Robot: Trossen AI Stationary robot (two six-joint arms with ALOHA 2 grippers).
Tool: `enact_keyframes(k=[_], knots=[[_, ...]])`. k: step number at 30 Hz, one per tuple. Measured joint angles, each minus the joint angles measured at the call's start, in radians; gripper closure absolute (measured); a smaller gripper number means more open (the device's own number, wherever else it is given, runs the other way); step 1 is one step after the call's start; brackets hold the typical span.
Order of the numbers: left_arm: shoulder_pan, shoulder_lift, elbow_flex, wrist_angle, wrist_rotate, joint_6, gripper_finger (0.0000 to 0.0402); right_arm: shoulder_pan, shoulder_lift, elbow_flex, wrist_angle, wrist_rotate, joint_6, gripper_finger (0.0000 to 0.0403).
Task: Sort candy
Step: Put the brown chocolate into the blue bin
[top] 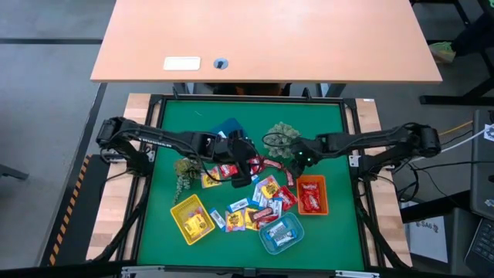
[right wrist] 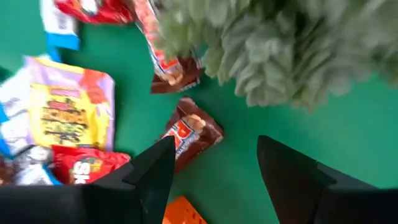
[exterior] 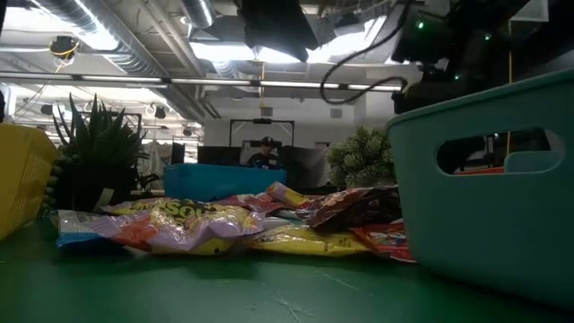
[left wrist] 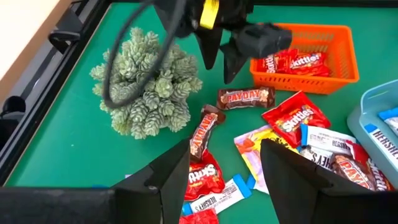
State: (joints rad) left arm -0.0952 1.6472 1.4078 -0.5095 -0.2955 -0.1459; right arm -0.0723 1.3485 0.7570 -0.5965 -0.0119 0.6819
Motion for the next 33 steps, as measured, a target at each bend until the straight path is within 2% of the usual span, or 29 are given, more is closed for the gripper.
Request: enact_keyframes(k=[5,9,12,23,33], knots=[[0.0,0.0,0.0,0.0,0.0,0.0,0.0221,0.001,0.065,0.0,0.015,-0.014,0.006,0.0175],[0.0,0.0,0.0,0.0,0.0,0.0,0.0221,0.001,0.093,0.0,0.044,-0.089,0.006,0.0175],[0.0,0.0,0.0,0.0,0.0,0.0,0.0221,0.013,0.099,0.0,0.061,-0.108,0.021,0.0175],[0.0,0.0,0.0,0.001,0.0,0.0,0.0221,0.141,0.111,0.0,0.073,0.013,0.107,0.0175],[0.0,0.001,0.0,0.001,0.001,0.0,0.0221,0.157,0.191,0.002,0.136,0.028,0.111,0.0175]])
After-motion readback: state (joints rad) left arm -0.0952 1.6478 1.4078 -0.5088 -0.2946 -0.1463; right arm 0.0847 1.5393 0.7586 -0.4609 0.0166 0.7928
